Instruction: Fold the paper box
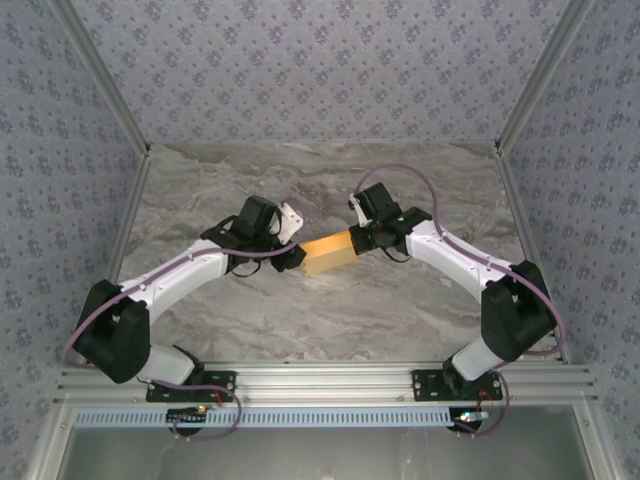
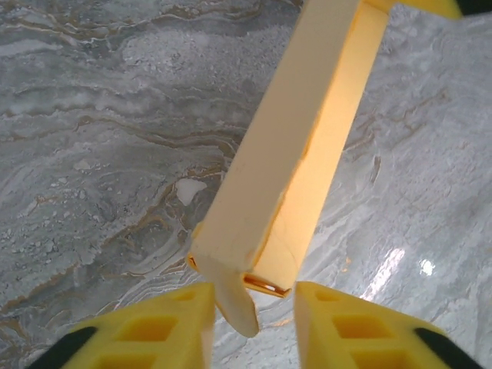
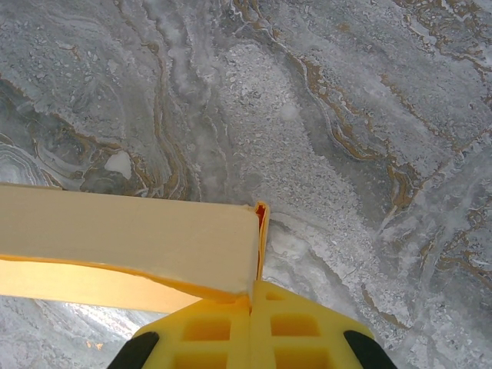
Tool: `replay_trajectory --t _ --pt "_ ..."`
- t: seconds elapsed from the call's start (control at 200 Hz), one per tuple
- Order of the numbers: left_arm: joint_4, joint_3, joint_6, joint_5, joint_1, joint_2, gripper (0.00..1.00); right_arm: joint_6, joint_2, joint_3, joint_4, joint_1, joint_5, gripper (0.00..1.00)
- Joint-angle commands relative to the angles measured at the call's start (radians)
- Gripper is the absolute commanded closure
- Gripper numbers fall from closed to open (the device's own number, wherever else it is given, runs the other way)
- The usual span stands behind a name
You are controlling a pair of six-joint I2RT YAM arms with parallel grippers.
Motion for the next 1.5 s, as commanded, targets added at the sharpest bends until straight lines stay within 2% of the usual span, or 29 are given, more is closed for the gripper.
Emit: replay_trajectory --t 0.0,0.33,0.435,0.57,0.64,0.869,0.984,1.134,1.494 --pt "-0.02 0.014 -0.025 -0.025 -0.007 0.014 0.75 0.02 -0.02 0.025 -0.034 0.007 0.016 0.99" --pt "0.005 0.039 -0.06 -0.041 -0.01 0.053 0.91 0.024 -0.021 0.02 -0.035 0.013 0.018 0.99" --pt "0.009 0.041 -0.073 -0.044 -0.012 0.054 0.91 0.024 -0.019 0.02 -0.035 0.015 0.02 0.99" --pt "0.003 0.046 -0.079 -0.064 -0.016 0.048 0.84 0.023 -0.02 0.021 -0.036 0.015 0.021 0.99" --pt "0.005 0.047 -0.08 -0.073 -0.018 0.043 0.84 0.023 -0.02 0.021 -0.036 0.015 0.019 0.99" --pt "-0.005 0.067 -0.102 -0.09 -0.026 0.048 0.96 0.027 -0.017 0.016 -0.033 0.018 0.018 0.99" --pt "0.006 0.07 -0.159 -0.103 -0.03 0.045 1.0 0.032 -0.023 0.008 -0.029 0.021 0.027 0.99" --pt "0.028 0.07 -0.272 -0.107 -0.031 0.037 1.0 0.042 -0.036 -0.016 -0.009 0.032 0.037 0.99" --pt "0.08 0.083 -0.503 -0.047 -0.03 0.055 1.0 0.05 -0.044 -0.055 0.025 0.047 0.043 0.99"
